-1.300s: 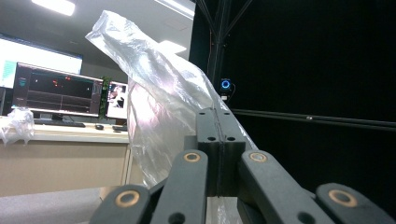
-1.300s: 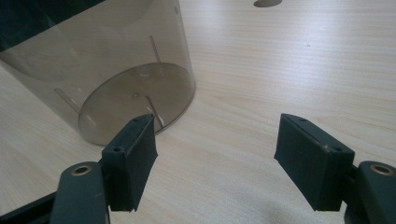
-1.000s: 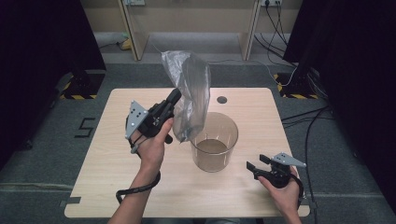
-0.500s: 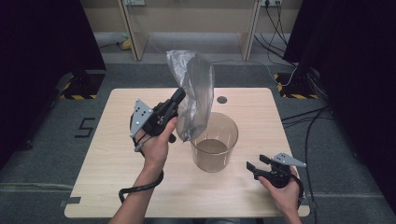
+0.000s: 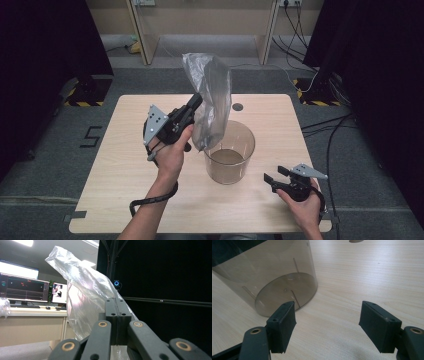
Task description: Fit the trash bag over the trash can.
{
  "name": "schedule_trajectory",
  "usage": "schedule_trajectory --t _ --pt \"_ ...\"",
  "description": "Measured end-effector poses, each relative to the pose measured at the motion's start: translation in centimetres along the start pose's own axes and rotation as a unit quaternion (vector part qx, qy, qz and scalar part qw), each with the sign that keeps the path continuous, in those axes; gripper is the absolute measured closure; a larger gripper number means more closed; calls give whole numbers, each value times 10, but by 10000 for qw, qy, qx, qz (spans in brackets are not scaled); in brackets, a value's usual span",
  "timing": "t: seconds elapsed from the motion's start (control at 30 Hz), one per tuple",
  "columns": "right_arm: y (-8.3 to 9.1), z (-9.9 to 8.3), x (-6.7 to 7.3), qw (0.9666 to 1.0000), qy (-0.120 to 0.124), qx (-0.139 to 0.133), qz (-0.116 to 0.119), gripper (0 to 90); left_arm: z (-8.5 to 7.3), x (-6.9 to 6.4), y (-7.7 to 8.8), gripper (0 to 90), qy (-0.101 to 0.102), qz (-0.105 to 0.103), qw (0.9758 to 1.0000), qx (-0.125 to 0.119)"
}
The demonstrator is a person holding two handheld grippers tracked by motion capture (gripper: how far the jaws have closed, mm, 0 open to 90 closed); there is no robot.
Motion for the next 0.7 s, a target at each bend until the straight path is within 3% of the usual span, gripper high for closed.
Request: schedule_trajectory --t 0.7 --pt "-1 -1 0 10000 6 5 18 291 -12 -5 -11 900 -19 -67 9999 124"
Point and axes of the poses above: each handheld gripper's, and its own axes: y roughly backward along the jaws, z roughly out of its top, x roughly to its left, the point moved 8 cm from there along -y, roughly forward along the jaws, and after that the axes turned 3 degrees about -x, right-handed, at the moved point
